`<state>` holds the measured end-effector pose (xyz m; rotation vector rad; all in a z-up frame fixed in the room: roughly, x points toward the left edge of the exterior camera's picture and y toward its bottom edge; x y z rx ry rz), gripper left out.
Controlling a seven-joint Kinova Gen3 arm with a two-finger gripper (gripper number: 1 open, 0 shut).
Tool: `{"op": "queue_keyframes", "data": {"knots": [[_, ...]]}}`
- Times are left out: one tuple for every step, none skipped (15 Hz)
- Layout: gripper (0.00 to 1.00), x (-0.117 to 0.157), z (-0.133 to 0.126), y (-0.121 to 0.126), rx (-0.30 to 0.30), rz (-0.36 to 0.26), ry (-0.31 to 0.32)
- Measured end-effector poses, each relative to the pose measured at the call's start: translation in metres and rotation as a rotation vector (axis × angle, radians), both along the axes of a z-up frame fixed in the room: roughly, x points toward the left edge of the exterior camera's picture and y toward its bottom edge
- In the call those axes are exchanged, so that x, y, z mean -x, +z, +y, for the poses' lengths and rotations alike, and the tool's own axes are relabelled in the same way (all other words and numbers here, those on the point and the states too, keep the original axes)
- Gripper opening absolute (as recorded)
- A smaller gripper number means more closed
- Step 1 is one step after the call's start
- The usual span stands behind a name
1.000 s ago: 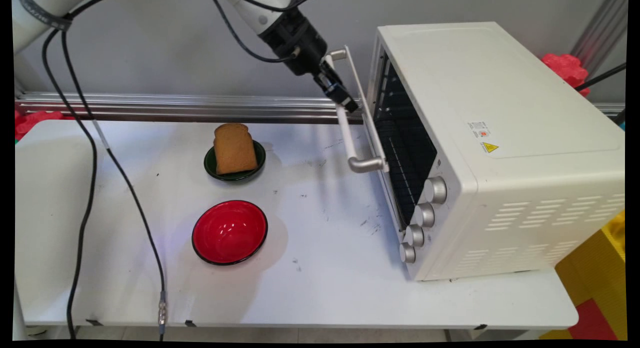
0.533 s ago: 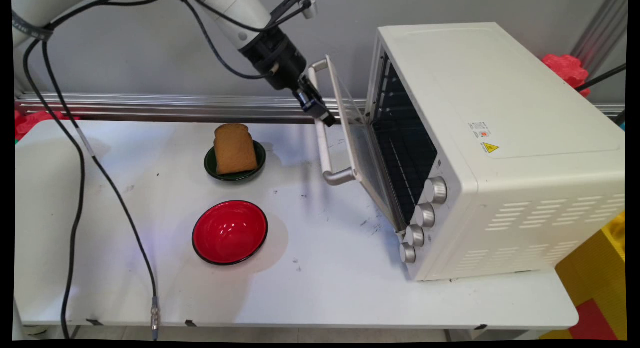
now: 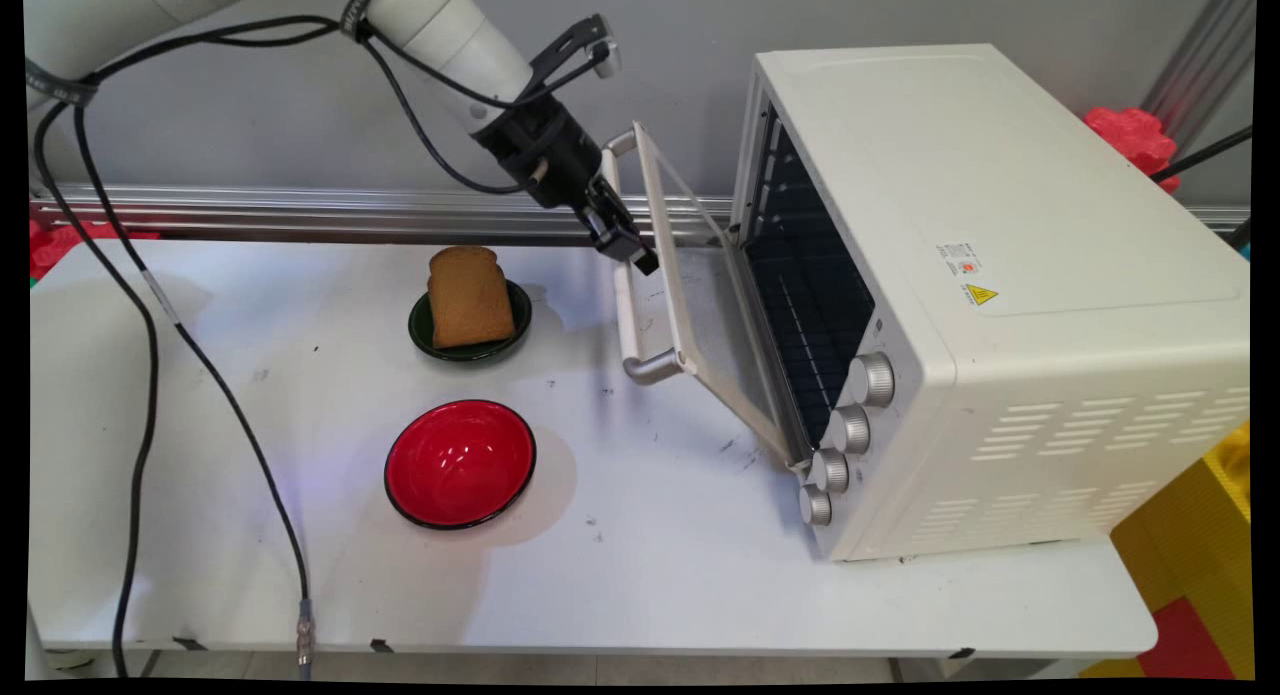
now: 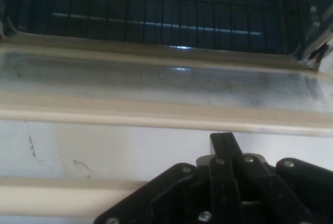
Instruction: Open the oven
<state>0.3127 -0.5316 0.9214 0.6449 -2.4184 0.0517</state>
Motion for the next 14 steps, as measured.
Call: {"op": "queue_keyframes", "data": {"knots": [[0.0,-0.002,0.001,-0.004,0.004,-0.003,0.001],[0.0,-0.004,0.001,-0.009,0.009,-0.007,0.0],[0.0,-0.006,0.002,-0.012,0.013,-0.011,-0.002],[0.0,-0.01,0.003,-0.016,0.016,-0.016,-0.005],[0.0,-0.013,0.004,-0.019,0.02,-0.021,-0.008],[0.0,-0.016,0.004,-0.022,0.024,-0.025,-0.011],[0.0,-0.02,0.005,-0.026,0.028,-0.031,-0.016],[0.0,-0.022,0.006,-0.029,0.032,-0.035,-0.02],[0.0,-0.025,0.007,-0.031,0.037,-0.037,-0.026],[0.0,-0.027,0.008,-0.034,0.044,-0.04,-0.034],[0.0,-0.029,0.009,-0.037,0.051,-0.042,-0.043],[0.0,-0.03,0.01,-0.039,0.057,-0.043,-0.05],[0.0,-0.032,0.011,-0.042,0.064,-0.045,-0.059],[0.0,-0.034,0.012,-0.044,0.07,-0.048,-0.067]]}}
